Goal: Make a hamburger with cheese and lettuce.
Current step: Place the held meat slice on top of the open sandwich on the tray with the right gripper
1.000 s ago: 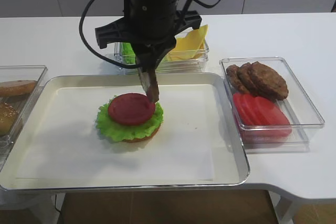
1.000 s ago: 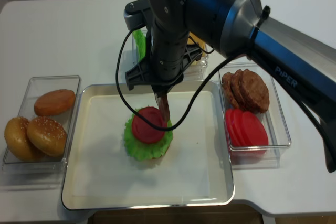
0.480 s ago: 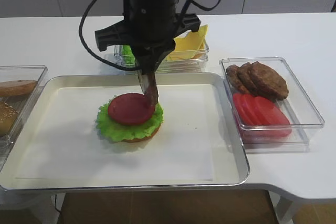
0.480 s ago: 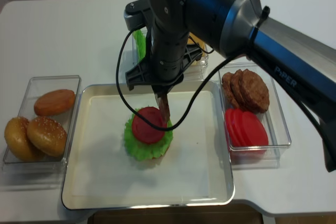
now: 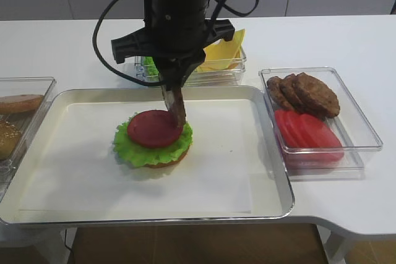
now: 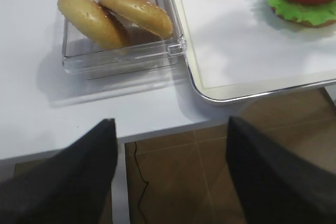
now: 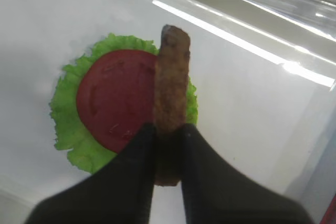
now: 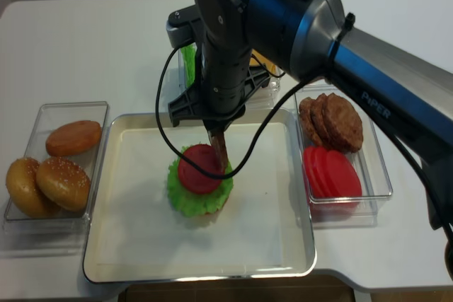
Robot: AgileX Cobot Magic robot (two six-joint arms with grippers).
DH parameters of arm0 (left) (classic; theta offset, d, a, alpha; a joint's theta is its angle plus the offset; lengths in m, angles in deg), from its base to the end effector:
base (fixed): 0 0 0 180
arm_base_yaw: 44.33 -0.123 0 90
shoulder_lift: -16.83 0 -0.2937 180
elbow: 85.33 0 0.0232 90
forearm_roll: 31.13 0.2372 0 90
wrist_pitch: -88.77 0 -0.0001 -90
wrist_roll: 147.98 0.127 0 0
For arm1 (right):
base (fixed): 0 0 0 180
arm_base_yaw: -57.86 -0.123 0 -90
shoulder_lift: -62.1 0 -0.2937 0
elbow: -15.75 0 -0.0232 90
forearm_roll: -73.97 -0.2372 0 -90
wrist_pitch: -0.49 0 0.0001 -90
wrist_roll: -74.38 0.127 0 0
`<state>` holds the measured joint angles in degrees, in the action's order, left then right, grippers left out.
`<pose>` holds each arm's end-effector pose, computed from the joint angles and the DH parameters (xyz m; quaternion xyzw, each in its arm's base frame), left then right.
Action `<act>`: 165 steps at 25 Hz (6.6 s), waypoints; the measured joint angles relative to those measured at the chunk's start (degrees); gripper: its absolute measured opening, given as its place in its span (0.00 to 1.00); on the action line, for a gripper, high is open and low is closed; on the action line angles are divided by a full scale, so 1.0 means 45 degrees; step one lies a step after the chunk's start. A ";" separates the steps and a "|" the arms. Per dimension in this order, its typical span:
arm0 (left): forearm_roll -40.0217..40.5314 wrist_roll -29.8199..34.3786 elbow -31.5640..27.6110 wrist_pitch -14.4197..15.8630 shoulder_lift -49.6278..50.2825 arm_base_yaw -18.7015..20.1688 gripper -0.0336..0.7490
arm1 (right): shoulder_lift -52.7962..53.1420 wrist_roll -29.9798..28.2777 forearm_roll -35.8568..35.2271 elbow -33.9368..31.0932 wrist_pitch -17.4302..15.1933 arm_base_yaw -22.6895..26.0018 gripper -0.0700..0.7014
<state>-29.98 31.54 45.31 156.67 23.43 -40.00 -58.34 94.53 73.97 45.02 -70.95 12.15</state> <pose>-0.0026 0.0026 0.2379 0.0286 0.8819 -0.0098 0.4705 0.2963 0.3037 0.2733 -0.2187 0.9640 0.0822 0.1269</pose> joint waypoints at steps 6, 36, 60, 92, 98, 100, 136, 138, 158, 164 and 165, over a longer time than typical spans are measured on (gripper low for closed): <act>0.0000 0.0000 0.0000 0.0000 0.0000 0.0000 0.66 | 0.0000 0.0000 -0.0068 0.0000 0.0000 0.0000 0.25; 0.0000 0.0000 0.0000 0.0000 0.0000 0.0000 0.66 | 0.0000 0.0000 -0.0391 0.0000 0.0022 0.0000 0.26; 0.0000 0.0000 0.0000 0.0000 0.0000 0.0000 0.66 | 0.0201 -0.0070 0.0300 0.0000 0.0022 0.0000 0.25; 0.0000 0.0000 0.0000 0.0000 0.0000 0.0000 0.66 | 0.0381 -0.0427 0.0322 -0.0646 0.0022 0.0000 0.25; 0.0000 0.0000 0.0000 0.0000 0.0000 0.0000 0.66 | 0.0381 -0.0405 0.0344 -0.0646 0.0022 0.0000 0.25; 0.0000 0.0000 0.0000 0.0000 0.0000 0.0000 0.66 | 0.0381 -0.0382 0.0394 -0.0646 0.0022 0.0000 0.25; 0.0000 0.0000 0.0000 0.0000 0.0000 0.0000 0.66 | 0.0381 -0.0348 0.0597 -0.0646 0.0022 0.0000 0.25; 0.0000 0.0000 0.0000 0.0000 0.0000 0.0000 0.66 | 0.0381 -0.0348 0.0761 -0.0646 0.0022 -0.0093 0.25; 0.0000 0.0000 0.0000 0.0000 0.0000 0.0000 0.66 | 0.0381 -0.0059 0.2110 -0.0646 0.0022 -0.1018 0.25; 0.0000 0.0000 0.0000 0.0000 0.0000 0.0000 0.66 | 0.0381 0.0120 0.2141 -0.0646 0.0022 -0.1018 0.25; 0.0000 0.0000 0.0000 0.0000 0.0000 0.0000 0.66 | 0.0353 0.0191 0.2141 -0.0646 0.0022 -0.1018 0.25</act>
<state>-29.98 31.54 45.31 156.67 23.43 -40.00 -56.75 95.39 83.60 42.11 -70.85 7.57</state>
